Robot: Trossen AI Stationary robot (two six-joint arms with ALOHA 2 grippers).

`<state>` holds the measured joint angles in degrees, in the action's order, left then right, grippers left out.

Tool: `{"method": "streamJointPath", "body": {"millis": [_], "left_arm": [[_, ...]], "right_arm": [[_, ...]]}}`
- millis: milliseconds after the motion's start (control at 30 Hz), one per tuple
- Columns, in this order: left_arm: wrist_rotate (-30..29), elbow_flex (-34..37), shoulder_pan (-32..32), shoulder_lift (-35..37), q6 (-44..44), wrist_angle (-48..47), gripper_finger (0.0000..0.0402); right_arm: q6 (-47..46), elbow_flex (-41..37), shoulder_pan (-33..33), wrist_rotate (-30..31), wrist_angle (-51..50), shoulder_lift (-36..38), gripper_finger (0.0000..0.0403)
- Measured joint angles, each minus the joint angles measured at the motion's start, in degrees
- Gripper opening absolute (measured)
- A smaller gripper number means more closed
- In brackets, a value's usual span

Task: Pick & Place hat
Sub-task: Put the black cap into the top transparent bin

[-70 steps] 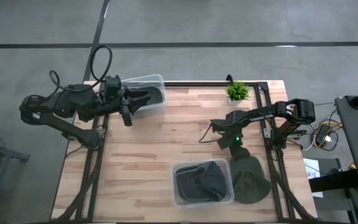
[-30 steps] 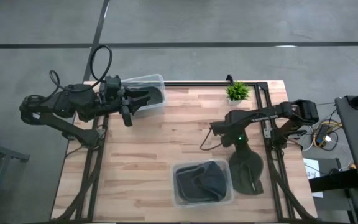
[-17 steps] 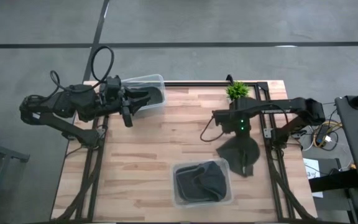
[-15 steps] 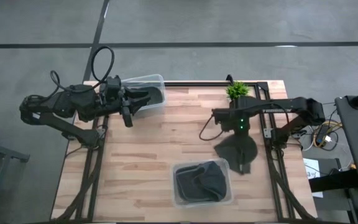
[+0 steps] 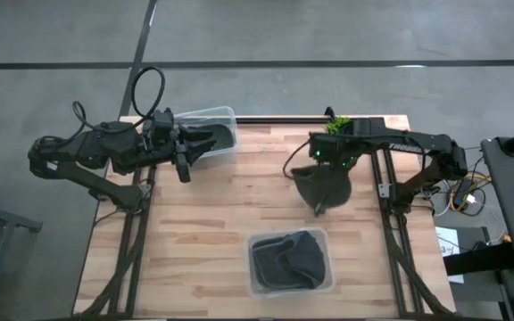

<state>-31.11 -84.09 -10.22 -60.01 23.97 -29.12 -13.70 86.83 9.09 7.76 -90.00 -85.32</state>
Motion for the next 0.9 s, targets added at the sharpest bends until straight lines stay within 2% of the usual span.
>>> {"method": "streamJointPath", "body": {"millis": [467,900], "left_arm": [[0.00,0.00,0.00,0.00,0.15,-0.94,0.0128],[0.00,0.48,0.02,-0.24,6.26,-1.38,0.0128]], "right_arm": [[-2.91,17.56,1.50,1.60,2.83,-0.02,0.0008],[-4.29,34.16,1.43,8.75,21.69,-0.04,0.0008]]}}
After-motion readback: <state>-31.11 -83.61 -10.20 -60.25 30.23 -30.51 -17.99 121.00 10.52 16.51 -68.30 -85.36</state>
